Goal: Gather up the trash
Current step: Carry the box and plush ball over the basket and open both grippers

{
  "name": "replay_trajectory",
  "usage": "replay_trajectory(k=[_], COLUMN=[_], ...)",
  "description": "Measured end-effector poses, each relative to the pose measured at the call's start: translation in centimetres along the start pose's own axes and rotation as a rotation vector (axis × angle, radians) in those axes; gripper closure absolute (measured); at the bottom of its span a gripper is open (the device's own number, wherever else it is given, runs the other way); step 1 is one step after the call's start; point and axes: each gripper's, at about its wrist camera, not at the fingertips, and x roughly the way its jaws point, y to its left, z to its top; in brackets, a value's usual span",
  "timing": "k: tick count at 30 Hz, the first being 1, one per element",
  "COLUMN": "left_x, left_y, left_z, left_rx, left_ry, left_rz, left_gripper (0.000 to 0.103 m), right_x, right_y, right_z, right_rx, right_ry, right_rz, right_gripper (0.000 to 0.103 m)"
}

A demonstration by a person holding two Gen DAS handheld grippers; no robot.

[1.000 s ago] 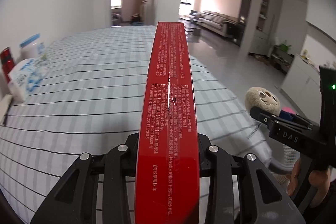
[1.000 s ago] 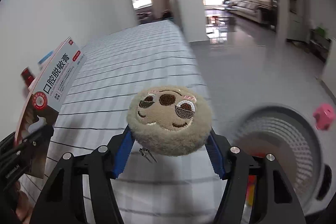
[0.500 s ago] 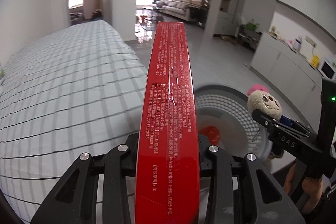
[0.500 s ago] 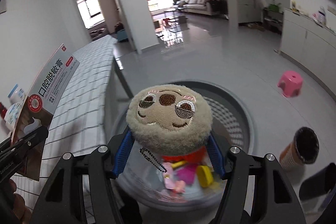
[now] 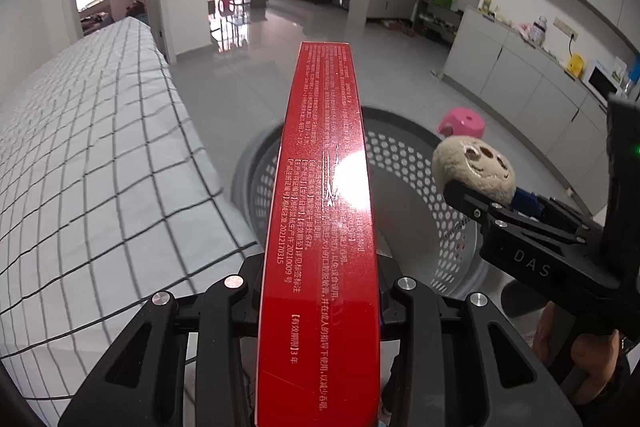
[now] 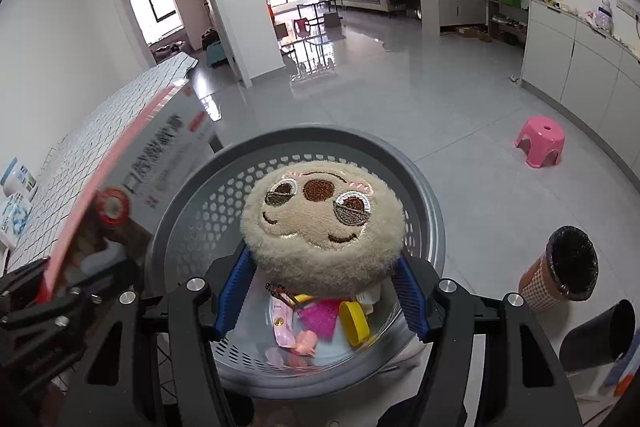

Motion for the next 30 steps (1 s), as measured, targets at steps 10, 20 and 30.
replay_trajectory(k=[10,20,30], left_x=[1.7,1.0,-0.1], left_y=[-1.1,-0.4,0.5], left_z=[0.7,0.7,0.9], left_rx=[0.017,-0.015,-0.052], left_ry=[0.022,0.0,-0.027], left_rz=[-0.005,0.02,0.049], left_gripper=[0.067,0.045,0.036], right_x=[1.5,1.3,1.1], right_y=[-0.9,-0.8,0.0], right_z=[0.3,0.6,0.1], right_rx=[0.006,0.004,-0.002], right_ry=[0.034,0.021,0.017], right_rz=[0.01,0.01,0.01], right_gripper=[0.041,0.033,0.033])
